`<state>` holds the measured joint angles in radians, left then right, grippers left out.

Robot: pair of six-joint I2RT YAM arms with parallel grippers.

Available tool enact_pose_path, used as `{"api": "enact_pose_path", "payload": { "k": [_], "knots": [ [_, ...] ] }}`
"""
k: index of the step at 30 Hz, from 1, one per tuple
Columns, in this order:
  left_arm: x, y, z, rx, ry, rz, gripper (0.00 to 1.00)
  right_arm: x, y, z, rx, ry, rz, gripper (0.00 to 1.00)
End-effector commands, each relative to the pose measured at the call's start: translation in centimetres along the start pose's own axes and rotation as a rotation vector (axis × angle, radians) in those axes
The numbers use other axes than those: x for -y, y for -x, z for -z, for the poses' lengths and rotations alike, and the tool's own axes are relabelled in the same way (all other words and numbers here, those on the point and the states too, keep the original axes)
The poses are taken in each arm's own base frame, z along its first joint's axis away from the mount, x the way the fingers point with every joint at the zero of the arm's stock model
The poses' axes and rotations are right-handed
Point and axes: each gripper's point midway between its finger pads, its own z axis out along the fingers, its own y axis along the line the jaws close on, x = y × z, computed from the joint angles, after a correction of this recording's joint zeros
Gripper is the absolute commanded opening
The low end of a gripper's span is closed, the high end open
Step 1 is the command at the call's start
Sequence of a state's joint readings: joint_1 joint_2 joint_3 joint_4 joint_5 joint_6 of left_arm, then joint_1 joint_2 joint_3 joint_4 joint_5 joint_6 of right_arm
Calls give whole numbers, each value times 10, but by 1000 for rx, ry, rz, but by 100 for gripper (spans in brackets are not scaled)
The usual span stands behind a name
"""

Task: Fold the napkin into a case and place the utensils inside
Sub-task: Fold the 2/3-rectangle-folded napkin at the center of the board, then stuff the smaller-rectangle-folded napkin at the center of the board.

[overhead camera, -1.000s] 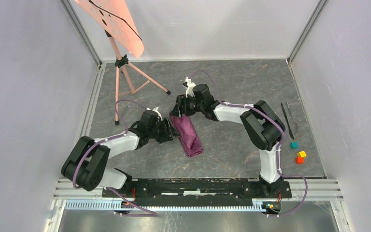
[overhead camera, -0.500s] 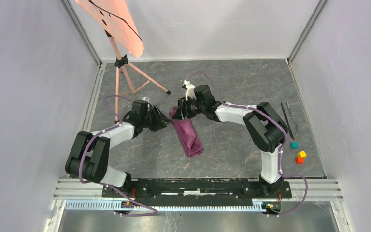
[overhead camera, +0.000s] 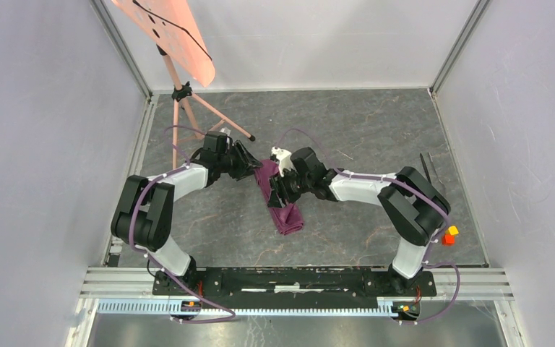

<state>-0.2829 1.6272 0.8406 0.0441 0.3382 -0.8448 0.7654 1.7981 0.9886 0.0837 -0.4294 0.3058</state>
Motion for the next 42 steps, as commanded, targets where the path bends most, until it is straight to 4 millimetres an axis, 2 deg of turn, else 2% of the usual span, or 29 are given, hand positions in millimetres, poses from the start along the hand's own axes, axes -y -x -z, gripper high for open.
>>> {"api": "enact_pose_path", "payload": {
  "k": [1,5,8,14,23,26,32,37,42],
  "knots": [
    [1,10,-3,21,14,-54,53,-23,0,13,9,37,87,58],
    [0,11,-7,11,17,-54,48,-27,-13,14,-21,24,103,54],
    [-2,10,-9,7,21,-54,43,-25,-19,16,-30,6,95,47],
    [-5,9,-9,-1,24,-56,36,-24,-26,19,-36,-4,87,40],
    [-11,12,-8,-4,24,-46,35,-28,-34,21,-40,11,78,25],
    [-10,10,-7,-12,6,-45,35,-28,-34,23,-33,7,76,24],
    [-7,1,-13,-46,-48,-24,34,-30,-32,23,-27,10,78,29],
    [-11,-2,-16,-55,-45,-12,27,-29,-37,23,-34,9,76,19],
    [-10,-4,-11,-50,-48,-16,35,-27,-39,24,-37,-3,76,19]
  ]
}}
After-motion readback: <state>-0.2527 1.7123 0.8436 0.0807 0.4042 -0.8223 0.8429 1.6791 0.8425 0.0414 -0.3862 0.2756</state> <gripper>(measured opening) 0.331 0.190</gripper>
